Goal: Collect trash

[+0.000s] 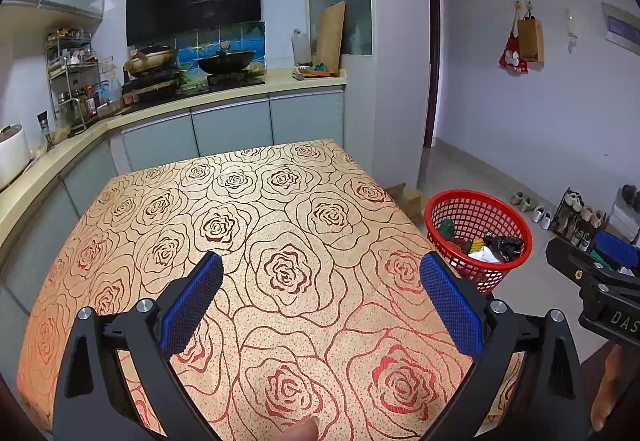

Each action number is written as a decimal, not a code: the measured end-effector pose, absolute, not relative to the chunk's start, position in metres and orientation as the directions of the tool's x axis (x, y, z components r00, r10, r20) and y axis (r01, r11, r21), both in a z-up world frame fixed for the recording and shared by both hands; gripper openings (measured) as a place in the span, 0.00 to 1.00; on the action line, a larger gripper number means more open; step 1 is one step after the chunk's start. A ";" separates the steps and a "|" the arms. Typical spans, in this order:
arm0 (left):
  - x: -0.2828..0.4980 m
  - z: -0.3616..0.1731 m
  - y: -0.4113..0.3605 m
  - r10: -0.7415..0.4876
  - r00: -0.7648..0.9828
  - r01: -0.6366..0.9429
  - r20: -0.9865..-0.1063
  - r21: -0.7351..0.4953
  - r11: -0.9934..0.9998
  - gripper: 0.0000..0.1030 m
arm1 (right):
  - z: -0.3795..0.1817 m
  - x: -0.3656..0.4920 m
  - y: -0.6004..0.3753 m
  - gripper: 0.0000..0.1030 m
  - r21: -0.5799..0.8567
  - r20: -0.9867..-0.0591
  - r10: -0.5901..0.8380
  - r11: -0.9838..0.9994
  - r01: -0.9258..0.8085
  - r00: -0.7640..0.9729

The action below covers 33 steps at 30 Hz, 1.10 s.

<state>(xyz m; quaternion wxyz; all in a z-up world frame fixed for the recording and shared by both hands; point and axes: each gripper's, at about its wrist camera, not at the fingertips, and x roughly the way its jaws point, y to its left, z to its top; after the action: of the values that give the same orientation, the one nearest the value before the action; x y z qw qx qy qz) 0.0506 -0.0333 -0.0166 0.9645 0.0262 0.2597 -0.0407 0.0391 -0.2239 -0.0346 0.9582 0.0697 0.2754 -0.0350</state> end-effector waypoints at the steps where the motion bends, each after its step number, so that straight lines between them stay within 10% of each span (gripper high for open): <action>1: 0.050 -0.017 -0.033 -0.065 0.862 0.093 -0.503 0.030 0.995 0.93 | -0.035 0.039 -0.224 0.94 0.114 -0.532 -0.029 0.988 0.106 0.846; 33: 0.050 -0.019 -0.032 -0.064 0.861 0.091 -0.505 0.028 0.995 0.93 | -0.035 0.039 -0.224 0.94 0.115 -0.534 -0.027 0.988 0.105 0.845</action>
<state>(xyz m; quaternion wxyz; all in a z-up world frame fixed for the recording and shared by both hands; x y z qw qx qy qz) 0.0500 -0.0319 -0.0186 0.9642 0.0256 0.2607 -0.0403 0.0389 -0.2244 -0.0349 0.9579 0.0701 0.2761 -0.0345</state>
